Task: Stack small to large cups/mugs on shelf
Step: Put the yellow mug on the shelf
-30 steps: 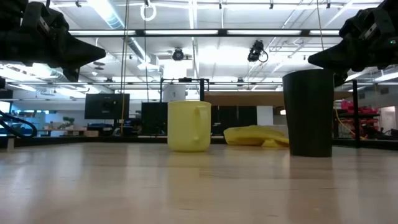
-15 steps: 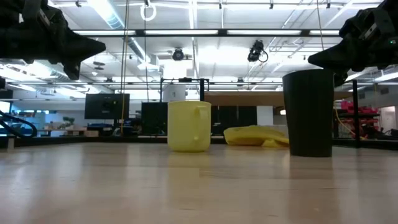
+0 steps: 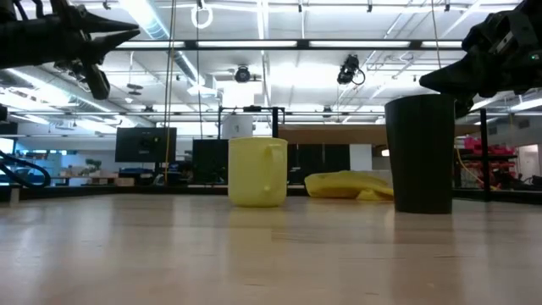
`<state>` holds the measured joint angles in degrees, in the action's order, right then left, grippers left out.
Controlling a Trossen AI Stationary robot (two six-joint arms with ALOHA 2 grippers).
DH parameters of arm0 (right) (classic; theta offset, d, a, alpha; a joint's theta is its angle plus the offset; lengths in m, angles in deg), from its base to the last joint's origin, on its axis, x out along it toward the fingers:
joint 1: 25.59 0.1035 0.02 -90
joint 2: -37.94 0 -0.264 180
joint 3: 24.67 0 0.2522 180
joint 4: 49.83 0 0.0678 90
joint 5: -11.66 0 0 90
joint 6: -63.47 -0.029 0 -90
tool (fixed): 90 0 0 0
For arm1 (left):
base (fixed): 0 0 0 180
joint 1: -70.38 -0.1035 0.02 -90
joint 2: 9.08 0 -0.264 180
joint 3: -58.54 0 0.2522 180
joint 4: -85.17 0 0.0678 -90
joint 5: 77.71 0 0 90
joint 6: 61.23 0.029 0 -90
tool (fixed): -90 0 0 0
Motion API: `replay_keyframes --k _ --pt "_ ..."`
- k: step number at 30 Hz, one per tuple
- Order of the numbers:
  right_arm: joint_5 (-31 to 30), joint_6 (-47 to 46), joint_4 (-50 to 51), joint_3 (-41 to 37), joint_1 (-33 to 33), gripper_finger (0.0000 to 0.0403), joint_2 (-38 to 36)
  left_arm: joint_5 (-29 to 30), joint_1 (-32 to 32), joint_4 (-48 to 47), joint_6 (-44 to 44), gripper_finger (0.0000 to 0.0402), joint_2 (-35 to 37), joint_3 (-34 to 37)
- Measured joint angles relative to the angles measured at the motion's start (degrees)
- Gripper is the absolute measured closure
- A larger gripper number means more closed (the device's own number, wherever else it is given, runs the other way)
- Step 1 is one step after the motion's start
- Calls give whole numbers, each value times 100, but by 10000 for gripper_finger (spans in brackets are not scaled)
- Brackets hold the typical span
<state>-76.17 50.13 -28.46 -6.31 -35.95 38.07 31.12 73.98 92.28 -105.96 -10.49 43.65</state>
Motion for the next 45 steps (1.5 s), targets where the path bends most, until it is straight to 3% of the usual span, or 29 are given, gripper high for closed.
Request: replay_keyframes --k 6,12,17,23,27,33,37,45 --pt "1 -86 -3 0 0 381 0 453 -109 423 -179 370 -14 0" --pt "1 -1808 -124 0 2 381 2 292 1 1316 -267 367 -442 -26" --pt "1 -2917 -525 0 2 381 2 274 182 1310 -87 368 -1400 -646" --pt "2 -3727 -1167 0 1 381 0 98 244 1092 761 363 -2809 -1724" --pt "3 -4054 -1475 14 0 381 0 73 131 -171 926 369 -3408 -2528" --pt "84 -4789 -1506 294 0 381 2 82 -71 -2452 356 380 -4313 -3790" --pt "323 -4772 -1508 615 2 381 0 59 -71 -3206 469 380 -4925 -4635" --pt "1054 -4406 -1481 1368 2 381 2 43 -259 -5706 322 373 -5892 -6303"
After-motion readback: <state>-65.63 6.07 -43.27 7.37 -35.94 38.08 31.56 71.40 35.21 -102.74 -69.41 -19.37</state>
